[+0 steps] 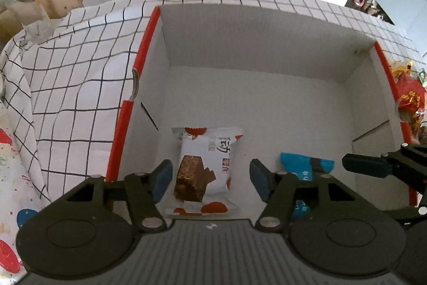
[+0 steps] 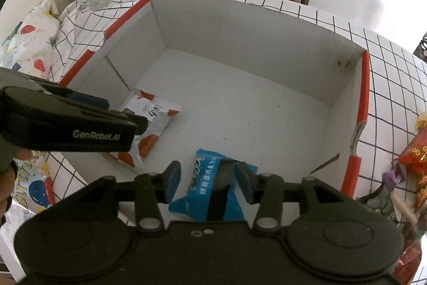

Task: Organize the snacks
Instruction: 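Carry both packets over the red box and open both grippers inside, then withdraw both tools from the box back toward the snack pile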

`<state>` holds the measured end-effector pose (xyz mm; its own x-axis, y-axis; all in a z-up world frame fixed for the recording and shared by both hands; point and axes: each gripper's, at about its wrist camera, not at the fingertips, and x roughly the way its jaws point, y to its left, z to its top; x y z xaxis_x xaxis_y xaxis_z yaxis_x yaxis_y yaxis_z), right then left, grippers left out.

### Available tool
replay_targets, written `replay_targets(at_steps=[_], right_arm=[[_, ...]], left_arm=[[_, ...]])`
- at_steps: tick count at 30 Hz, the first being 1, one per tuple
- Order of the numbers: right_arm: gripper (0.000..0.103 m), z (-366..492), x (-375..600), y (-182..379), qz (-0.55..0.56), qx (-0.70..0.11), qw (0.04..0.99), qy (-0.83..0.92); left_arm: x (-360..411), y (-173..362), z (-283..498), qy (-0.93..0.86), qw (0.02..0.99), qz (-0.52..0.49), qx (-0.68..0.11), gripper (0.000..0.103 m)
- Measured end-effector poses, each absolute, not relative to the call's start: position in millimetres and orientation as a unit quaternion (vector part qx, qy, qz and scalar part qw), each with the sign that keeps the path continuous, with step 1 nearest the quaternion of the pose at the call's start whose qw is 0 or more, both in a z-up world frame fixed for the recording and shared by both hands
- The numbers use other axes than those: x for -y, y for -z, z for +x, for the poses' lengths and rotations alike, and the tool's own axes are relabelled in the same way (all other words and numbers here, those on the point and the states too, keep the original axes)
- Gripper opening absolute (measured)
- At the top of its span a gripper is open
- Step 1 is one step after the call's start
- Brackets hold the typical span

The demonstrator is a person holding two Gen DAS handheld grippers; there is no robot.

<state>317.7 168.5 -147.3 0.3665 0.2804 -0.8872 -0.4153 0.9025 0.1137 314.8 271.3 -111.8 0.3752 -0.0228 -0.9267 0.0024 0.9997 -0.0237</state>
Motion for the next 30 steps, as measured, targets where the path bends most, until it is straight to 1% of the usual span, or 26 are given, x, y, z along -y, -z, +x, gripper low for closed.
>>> replay_targets(at_steps=[1, 4, 9, 11, 15, 19, 22, 24, 26, 29, 30], right_arm=[[0.055, 316, -167, 145, -0.063, -0.520, 0.825, -0.211], [0.057, 314, -163, 138, -0.058, -0.513, 0.830, -0.211], [0.065, 307, -152, 123, -0.042, -0.501, 0.838, -0.213], [0.075, 304, -148, 116, -0.036, -0.495, 0.841, -0.215], [0.078, 300, -136, 103, -0.023, -0.484, 0.848, -0.215], [0.086, 292, -122, 88, -0.019, -0.467, 0.856, -0.220], [0.087, 287, -108, 77, -0.013, -0.457, 0.862, -0.219], [0.089, 283, -99, 71, -0.011, -0.452, 0.864, -0.222], [0.097, 277, -87, 63, -0.010, -0.441, 0.869, -0.226], [0.097, 269, -67, 52, 0.000, -0.431, 0.871, -0.234], [0.098, 266, -60, 49, 0.005, -0.429, 0.872, -0.238]], left_arm=[[-271, 109, 314, 0.011, 0.831, -0.010, -0.556, 0.064], [-269, 99, 308, 0.014, 0.837, -0.013, -0.547, 0.064], [-263, 81, 298, 0.021, 0.850, -0.013, -0.526, 0.064], [-259, 73, 293, 0.020, 0.856, -0.014, -0.516, 0.064], [-249, 59, 283, 0.021, 0.866, -0.023, -0.499, 0.064], [-237, 44, 276, 0.019, 0.874, -0.031, -0.484, 0.064], [-225, 32, 269, 0.020, 0.881, -0.041, -0.470, 0.064], [-216, 25, 263, 0.022, 0.885, -0.046, -0.462, 0.064], [-205, 17, 258, 0.025, 0.890, -0.050, -0.453, 0.064], [-189, 8, 250, 0.029, 0.895, -0.053, -0.442, 0.073], [-184, 5, 247, 0.027, 0.898, -0.055, -0.436, 0.073]])
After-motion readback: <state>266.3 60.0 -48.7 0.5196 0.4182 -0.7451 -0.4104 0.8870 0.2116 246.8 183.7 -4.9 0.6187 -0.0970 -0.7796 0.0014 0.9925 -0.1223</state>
